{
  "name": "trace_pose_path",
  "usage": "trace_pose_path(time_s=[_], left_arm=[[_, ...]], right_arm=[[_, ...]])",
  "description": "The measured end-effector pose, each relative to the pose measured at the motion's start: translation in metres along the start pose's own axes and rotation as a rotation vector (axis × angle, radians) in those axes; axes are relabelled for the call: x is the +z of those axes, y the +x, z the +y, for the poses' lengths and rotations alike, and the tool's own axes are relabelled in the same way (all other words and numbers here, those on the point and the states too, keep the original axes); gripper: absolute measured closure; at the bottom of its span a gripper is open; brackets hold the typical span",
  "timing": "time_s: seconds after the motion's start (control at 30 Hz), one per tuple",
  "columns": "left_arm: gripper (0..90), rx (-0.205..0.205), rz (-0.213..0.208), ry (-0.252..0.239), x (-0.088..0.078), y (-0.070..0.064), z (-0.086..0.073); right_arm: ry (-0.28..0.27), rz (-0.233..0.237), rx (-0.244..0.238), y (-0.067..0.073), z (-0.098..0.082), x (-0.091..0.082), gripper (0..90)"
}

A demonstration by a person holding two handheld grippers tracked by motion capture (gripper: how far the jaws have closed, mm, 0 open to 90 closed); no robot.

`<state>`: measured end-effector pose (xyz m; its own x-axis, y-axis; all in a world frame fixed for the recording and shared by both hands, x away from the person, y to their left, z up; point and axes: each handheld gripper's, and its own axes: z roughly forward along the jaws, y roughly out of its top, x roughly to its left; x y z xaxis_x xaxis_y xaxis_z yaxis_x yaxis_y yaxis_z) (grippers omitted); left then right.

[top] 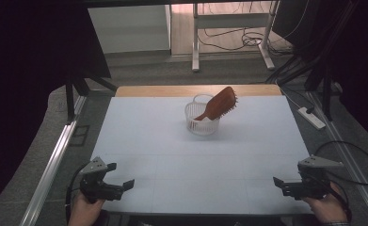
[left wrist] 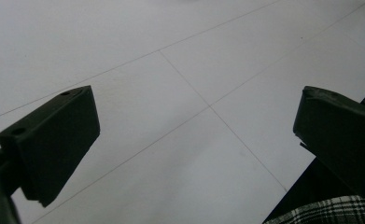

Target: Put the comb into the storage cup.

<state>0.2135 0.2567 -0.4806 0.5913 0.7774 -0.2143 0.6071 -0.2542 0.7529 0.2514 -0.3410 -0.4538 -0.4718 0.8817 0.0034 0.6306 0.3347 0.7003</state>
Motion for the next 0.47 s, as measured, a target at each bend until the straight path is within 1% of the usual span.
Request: trace_pose_path(time_s=[0.2,0.23,0.3,0.47], left_arm=[[0.3,0.001,0.001,0.002,-0.0001,-0.0001,0.0],[0.3,0.0,0.001,0.001,-0.0002,-0.0001,-0.0001],[0.3,0.0,0.001,0.001,-0.0002,-0.0001,-0.0001],[0.3,-0.002,0.0,-0.003,0.0002,-0.0001,0.0004]], right_arm=[[0.027,-0.018,-0.012,0.0017,-0.0008,-0.0008,0.0],[0.044,-0.028,-0.018,0.0027,-0.0012,-0.0008,0.0],[0.056,-0.037,-0.023,0.0033,-0.0016,-0.0009,0.0],[0.057,-0.038,-0.019,0.0027,-0.0019,-0.0007,0.0]])
